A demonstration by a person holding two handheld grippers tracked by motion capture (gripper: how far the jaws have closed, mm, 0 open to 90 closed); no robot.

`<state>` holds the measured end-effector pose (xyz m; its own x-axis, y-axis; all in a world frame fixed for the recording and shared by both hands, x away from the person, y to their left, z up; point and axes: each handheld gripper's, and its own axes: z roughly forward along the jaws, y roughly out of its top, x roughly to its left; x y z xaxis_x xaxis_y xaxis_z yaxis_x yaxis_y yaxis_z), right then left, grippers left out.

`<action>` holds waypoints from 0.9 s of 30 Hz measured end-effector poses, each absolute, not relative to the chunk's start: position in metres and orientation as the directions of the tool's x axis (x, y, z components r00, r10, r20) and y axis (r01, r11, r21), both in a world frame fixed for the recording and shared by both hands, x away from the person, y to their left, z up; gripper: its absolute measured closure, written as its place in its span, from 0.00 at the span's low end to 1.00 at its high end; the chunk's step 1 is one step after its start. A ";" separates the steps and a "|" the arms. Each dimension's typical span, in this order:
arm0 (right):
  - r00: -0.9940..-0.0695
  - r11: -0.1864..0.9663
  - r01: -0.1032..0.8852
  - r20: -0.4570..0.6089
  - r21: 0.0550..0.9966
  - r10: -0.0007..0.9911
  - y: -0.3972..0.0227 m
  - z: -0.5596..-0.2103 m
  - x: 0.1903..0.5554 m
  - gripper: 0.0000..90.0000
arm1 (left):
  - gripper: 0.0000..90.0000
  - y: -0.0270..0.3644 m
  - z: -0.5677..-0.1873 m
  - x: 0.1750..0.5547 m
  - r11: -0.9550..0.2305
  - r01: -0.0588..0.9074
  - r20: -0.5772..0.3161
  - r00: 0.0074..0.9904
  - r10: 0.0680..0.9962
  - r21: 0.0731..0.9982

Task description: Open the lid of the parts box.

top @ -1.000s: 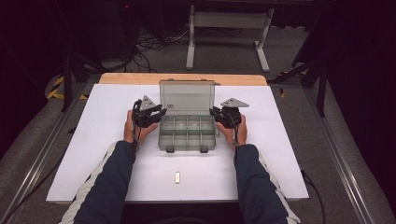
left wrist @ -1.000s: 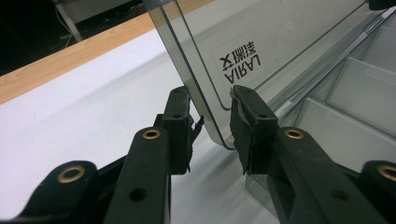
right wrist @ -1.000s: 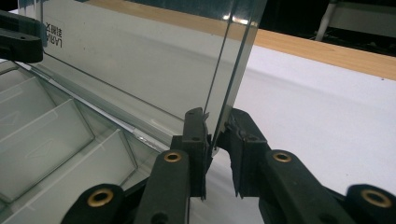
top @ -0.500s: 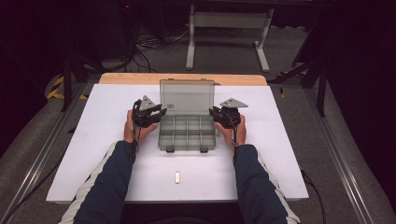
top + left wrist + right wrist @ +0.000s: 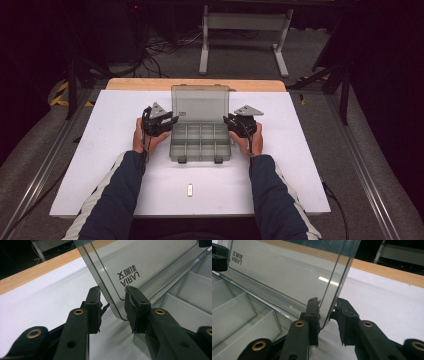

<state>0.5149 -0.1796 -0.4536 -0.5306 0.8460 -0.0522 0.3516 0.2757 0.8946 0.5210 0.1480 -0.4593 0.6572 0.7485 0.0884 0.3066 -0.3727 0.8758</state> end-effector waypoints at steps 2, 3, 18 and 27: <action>-0.526 0.281 0.349 -0.061 0.894 0.848 -0.179 -0.454 0.515 0.79 | 0.73 0.148 -0.460 0.521 -0.370 0.308 0.088 0.654 0.752 0.877; -0.526 0.281 0.349 -0.061 0.894 0.848 -0.179 -0.454 0.515 0.79 | 0.73 0.148 -0.460 0.521 -0.370 0.308 0.088 0.654 0.752 0.877; -0.509 0.307 0.335 -0.103 0.891 0.855 -0.175 -0.454 0.515 0.78 | 0.75 0.149 -0.462 0.522 -0.369 0.323 0.084 0.643 0.762 0.872; -0.515 0.335 0.328 -0.131 0.883 0.847 -0.170 -0.454 0.514 0.83 | 0.75 0.146 -0.462 0.521 -0.390 0.317 0.108 0.641 0.760 0.864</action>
